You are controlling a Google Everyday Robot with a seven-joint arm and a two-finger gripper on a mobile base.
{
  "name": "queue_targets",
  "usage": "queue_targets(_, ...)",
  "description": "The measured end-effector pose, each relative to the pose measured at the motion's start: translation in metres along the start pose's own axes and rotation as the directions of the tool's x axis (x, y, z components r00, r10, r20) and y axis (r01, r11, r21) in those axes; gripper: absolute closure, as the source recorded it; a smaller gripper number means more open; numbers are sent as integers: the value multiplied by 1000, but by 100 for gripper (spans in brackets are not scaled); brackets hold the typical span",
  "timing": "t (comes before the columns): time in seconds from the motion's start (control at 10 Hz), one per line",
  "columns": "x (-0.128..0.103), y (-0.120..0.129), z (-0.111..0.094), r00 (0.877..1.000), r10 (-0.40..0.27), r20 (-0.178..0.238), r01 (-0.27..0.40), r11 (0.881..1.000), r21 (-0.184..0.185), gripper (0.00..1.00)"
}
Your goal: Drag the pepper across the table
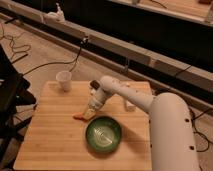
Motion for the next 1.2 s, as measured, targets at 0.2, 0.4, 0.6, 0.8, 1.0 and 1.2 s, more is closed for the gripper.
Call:
queue_targets(0.2, 17, 0, -10, 999, 37, -28, -37, 999, 3, 100)
queue_targets(0.4, 38, 2, -18, 994, 85, -72, -85, 996, 0, 100)
queue_targets(0.6, 53, 4, -25, 987, 122, -102, -123, 992, 3, 100)
queue_targets(0.8, 76, 4, -40, 975, 182, -125, -180, 983, 25, 100)
queue_targets(1.0, 97, 3, -58, 962, 230, -145, -224, 973, 51, 100)
queue_targets(1.2, 117, 2, -78, 947, 276, -166, -266, 961, 80, 100)
